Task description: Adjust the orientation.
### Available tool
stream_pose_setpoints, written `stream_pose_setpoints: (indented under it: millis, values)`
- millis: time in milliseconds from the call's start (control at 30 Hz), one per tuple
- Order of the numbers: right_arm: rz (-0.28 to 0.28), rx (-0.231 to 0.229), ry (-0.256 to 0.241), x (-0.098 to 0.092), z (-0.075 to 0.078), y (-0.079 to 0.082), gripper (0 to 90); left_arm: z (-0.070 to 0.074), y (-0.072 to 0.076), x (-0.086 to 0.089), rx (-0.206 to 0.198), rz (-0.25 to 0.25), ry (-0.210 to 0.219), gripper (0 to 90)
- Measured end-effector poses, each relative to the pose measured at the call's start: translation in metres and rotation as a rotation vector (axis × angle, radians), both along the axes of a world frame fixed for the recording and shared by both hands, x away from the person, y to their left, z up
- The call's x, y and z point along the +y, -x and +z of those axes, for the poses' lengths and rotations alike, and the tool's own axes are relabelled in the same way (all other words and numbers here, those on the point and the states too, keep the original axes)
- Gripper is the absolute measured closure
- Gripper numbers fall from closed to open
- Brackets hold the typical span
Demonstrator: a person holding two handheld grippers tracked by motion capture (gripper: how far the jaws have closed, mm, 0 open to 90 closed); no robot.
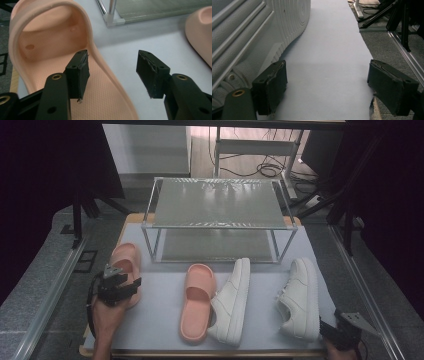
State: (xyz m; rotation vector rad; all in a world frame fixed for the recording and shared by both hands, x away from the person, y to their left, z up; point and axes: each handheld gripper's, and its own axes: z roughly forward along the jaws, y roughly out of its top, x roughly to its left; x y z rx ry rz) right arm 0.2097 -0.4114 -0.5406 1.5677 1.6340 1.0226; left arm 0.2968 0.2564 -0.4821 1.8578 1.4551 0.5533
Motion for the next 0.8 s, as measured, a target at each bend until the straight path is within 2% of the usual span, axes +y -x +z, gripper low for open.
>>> stream_pose_setpoints:
  millis: [133,367,433,600,733,800]
  values:
    - [0.001,0.0,0.001,0.0,0.0,0.0,16.0,0.0,-0.011,0.002,0.02,-0.001,0.017,46.7]
    - [0.001,0.0,0.001,0.0,0.0,0.0,16.0,0.0,-0.027,0.005,0.038,0.01,0.006,55.1]
    - [0.0,0.0,0.0,0.0,0.0,0.0,16.0,0.0,-0.033,0.005,0.042,0.014,-0.014,57.8]
    - [0.001,0.0,0.001,0.0,0.0,0.0,16.0,0.0,-0.044,0.004,0.052,0.027,-0.031,62.6]
    - [0.0,0.0,0.0,0.0,0.0,0.0,16.1,0.0,-0.05,0.004,0.056,0.045,-0.028,66.2]
    - [0.0,0.0,0.0,0.0,0.0,0.0,16.1,0.0,-0.052,0.003,0.059,0.048,-0.044,68.2]
